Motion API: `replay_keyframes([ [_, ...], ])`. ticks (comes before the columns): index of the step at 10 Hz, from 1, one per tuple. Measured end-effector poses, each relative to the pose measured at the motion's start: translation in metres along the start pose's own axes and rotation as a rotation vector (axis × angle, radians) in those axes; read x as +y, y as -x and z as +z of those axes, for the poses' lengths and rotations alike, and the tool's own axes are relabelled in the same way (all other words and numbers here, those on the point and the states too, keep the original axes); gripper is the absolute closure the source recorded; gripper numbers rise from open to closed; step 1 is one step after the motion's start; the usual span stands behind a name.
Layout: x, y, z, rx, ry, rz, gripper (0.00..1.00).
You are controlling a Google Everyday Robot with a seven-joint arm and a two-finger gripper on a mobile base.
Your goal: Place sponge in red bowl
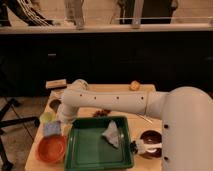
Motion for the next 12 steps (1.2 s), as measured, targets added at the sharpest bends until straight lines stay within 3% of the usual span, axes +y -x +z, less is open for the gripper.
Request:
replay_keyframes([
  [5,0.003,0.011,0.022,-0.06,0.088,-0.074,1.0],
  [8,0.006,0.02,0.035,-0.065,0.169,-0.118,1.0],
  [12,0.018,0.024,0.043,-0.075,0.231,-0.146,1.0],
])
